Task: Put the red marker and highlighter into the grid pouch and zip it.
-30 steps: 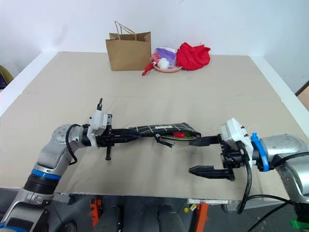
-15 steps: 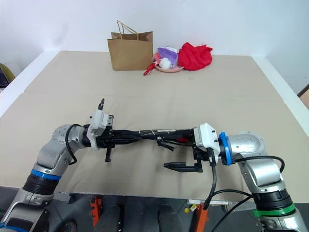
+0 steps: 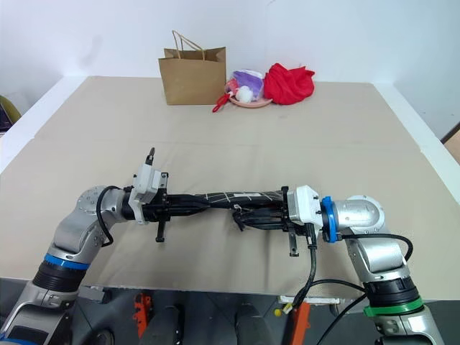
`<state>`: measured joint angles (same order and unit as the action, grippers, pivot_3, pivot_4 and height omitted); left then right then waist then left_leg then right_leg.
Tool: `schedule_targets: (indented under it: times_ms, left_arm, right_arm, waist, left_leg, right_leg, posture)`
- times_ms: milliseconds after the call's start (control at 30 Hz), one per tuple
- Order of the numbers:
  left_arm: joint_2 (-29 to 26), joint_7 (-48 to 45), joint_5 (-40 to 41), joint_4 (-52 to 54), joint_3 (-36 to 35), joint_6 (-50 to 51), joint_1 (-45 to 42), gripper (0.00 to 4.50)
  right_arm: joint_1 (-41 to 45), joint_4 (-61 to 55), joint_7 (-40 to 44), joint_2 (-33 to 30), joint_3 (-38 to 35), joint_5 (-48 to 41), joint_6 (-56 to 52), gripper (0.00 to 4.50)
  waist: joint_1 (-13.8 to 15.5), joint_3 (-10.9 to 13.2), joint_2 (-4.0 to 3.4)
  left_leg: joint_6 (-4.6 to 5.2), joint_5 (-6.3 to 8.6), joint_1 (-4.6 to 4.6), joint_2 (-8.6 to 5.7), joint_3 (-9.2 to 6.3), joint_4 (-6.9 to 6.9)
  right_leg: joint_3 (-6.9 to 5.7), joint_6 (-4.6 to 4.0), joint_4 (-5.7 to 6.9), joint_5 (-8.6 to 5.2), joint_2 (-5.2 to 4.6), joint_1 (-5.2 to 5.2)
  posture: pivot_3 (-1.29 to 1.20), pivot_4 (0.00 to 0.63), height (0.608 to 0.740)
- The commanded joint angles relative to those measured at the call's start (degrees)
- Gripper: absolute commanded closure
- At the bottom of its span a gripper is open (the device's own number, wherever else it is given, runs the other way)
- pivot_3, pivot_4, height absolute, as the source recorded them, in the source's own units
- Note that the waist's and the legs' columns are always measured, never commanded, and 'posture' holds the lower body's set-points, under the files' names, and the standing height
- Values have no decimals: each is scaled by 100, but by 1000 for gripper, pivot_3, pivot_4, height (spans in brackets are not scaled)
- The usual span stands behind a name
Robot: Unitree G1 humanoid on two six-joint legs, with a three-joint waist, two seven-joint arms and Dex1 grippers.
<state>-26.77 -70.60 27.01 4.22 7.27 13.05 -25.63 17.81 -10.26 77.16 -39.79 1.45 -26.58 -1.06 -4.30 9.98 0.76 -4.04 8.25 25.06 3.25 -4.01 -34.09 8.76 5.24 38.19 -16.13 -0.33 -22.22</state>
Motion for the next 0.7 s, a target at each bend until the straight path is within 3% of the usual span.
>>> schedule_targets:
  times_ms: [33,200,300,367,700]
  left_arm:
    - [-49,-6,96,165,-79,11,-43,4500]
    - [-45,-9,97,148,-69,19,-57,4500]
    - [-41,-9,86,133,-63,20,-65,4500]
    - [-39,-10,75,129,-60,26,-64,4500]
    - [-56,-31,40,49,-56,12,-84,4500]
  right_arm:
    - [59,-143,-29,6,14,-24,42,4390]
    - [173,-187,-113,7,93,-48,-120,4390]
    - [186,-221,-111,-14,79,-111,-213,3678]
    - [189,-243,-117,31,60,-75,-95,2842]
    - [306,-505,-80,205,245,-84,-58,2842]
  waist:
    - [0,0,0]
    - [-1,0,0]
    - [0,0,0]
    - [0,0,0]
    - [-2,0,0]
  left_leg:
    - [0,0,0,0,0,0]
    - [0,0,0,0,0,0]
    - [0,0,0,0,0,0]
    - [0,0,0,0,-1,0]
    - [0,0,-1,0,-1,0]
  right_leg:
    - [0,0,0,0,0,0]
    - [0,0,0,0,0,0]
    - [0,-1,1,1,0,0]
    - [0,-1,1,0,0,0]
    - [0,-1,1,1,0,0]
  posture:
    - [0,150,740]
    - [0,150,740]
    - [0,150,740]
    - [0,150,740]
    - [0,150,740]
